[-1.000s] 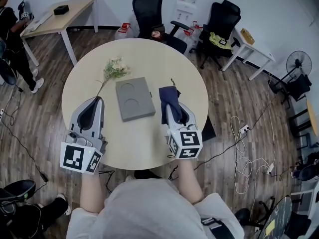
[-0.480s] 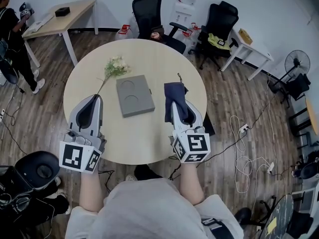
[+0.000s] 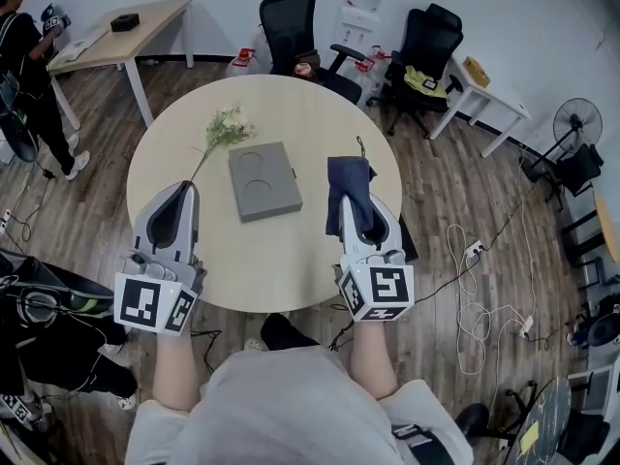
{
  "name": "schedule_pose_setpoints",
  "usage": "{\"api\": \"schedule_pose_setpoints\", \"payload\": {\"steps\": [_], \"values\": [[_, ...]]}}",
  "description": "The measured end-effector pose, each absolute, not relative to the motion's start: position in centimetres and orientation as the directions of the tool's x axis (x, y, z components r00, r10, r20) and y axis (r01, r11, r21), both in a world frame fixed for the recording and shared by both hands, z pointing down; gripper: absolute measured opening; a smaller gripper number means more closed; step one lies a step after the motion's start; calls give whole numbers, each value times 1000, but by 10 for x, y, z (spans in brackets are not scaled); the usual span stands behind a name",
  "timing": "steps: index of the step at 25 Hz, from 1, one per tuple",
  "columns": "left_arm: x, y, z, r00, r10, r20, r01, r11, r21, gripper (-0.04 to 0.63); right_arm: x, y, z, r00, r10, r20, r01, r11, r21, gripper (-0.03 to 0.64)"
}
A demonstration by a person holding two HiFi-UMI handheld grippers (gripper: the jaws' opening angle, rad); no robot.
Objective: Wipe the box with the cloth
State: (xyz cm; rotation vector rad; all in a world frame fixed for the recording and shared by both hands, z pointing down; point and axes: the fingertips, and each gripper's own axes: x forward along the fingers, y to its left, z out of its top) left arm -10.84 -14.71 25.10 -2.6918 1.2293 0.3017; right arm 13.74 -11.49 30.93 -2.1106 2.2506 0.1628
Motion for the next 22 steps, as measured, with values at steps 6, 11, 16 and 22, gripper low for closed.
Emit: {"api": "schedule_pose_setpoints", "payload": {"steps": [6, 11, 16, 22], "values": [[-114, -142, 254, 636, -731, -249, -763, -643, -60, 9, 133, -110, 311, -64, -992, -110, -997, 59, 53, 91], [-119, -138, 256, 631, -735, -248, -767, -640, -52, 9, 128, -105, 312, -64, -992, -112, -997, 59, 52, 91], [-121, -138, 260, 632, -735, -245, -765, -642, -48, 9, 126, -104, 313, -63, -991, -114, -997, 57, 53, 91], [-123, -134, 256, 634, -733, -246, -764, -644, -47, 9, 124, -99, 309, -60, -991, -118, -997, 54, 50, 91]]}}
